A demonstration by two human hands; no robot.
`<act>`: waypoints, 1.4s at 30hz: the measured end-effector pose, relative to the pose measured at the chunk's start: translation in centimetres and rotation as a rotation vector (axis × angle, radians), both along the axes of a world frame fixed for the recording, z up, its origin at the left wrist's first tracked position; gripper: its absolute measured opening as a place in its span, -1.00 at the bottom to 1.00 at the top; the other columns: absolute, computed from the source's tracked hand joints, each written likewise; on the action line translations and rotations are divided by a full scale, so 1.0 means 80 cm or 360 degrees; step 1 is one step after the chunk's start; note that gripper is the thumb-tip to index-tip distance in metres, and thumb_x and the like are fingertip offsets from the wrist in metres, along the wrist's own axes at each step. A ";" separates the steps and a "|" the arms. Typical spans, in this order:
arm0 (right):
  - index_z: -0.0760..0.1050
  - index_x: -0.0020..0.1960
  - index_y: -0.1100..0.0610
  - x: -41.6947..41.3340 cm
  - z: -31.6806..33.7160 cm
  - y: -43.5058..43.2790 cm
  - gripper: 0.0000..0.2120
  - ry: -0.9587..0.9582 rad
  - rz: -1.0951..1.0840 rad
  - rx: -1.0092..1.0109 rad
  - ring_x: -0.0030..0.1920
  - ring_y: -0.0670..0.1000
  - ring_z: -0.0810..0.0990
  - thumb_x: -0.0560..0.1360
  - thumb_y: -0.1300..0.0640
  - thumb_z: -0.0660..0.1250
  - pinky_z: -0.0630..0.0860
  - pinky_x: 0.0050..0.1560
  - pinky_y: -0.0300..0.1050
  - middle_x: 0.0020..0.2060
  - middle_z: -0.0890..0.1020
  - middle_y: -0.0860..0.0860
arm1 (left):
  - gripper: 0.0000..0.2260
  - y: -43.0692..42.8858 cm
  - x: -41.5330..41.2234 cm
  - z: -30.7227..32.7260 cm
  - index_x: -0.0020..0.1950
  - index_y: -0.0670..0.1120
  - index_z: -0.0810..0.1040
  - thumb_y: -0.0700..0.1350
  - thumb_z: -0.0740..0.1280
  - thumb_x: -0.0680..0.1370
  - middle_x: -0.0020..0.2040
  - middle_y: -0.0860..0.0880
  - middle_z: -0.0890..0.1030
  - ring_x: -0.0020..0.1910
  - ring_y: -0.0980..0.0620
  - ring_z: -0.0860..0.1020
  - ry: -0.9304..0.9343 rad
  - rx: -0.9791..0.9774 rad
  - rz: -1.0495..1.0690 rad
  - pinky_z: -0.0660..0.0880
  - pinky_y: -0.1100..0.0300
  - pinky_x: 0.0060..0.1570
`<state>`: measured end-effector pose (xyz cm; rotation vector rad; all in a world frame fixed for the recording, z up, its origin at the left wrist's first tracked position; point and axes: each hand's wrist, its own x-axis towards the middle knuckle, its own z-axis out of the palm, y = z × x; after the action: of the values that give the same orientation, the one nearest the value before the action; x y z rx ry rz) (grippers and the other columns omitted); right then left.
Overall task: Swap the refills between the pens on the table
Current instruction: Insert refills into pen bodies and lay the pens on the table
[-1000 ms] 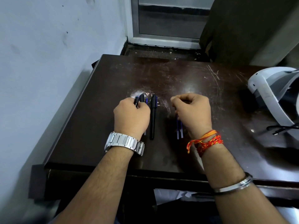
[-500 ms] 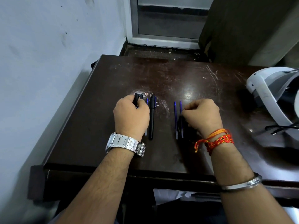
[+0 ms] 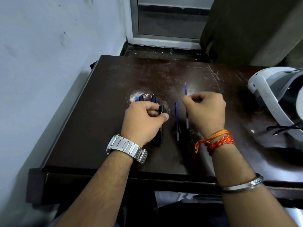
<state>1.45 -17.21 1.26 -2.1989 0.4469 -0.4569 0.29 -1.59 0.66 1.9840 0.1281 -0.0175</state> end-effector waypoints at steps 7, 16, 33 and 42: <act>0.68 -0.13 0.15 0.008 0.009 0.021 -0.94 -0.0434 0.0050 0.1060 -0.48 -0.22 0.43 0.45 0.25 0.42 0.40 -0.37 -0.27 -0.54 0.52 -0.19 | -0.79 -0.005 -0.006 0.004 -0.06 -0.12 0.69 -0.21 0.58 0.34 -0.27 -0.06 0.67 -0.28 -0.05 0.68 0.0279 -0.0191 -0.0472 0.63 0.11 -0.32; 0.65 -0.21 0.09 0.009 0.001 0.026 -0.89 -0.0342 0.0164 0.0989 -0.52 -0.23 0.42 0.47 0.24 0.42 0.38 -0.41 -0.31 -0.58 0.52 -0.19 | -0.84 -0.004 -0.006 0.006 -0.13 -0.07 0.70 -0.19 0.58 0.33 -0.30 -0.03 0.67 -0.31 -0.01 0.67 0.0218 -0.0241 -0.0439 0.62 0.15 -0.36; 0.37 -0.49 0.13 0.008 -0.012 0.027 -0.59 -0.0382 0.0061 0.0585 -0.54 -0.17 0.31 0.42 0.00 0.44 0.51 -0.32 -0.21 -0.61 0.34 -0.15 | -0.86 0.046 0.036 -0.003 -0.22 -0.16 0.58 -0.15 0.27 0.46 -0.34 -0.04 0.59 -0.30 -0.05 0.55 -0.0155 0.0361 0.0507 0.40 0.20 -0.41; 0.39 -0.48 0.09 0.007 -0.019 0.029 -0.63 -0.0351 0.0091 0.0485 -0.57 -0.19 0.34 0.41 0.04 0.44 0.31 -0.47 -0.42 -0.67 0.35 -0.19 | -0.84 0.045 0.048 -0.017 -0.32 -0.13 0.62 -0.06 0.47 0.37 -0.46 0.06 0.56 -0.47 0.21 0.48 0.0083 0.0456 0.0471 0.20 0.47 -0.70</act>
<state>2.00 -14.85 -0.26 -1.8393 0.3106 -0.5549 4.15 2.01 -0.67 2.2318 0.4797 0.1477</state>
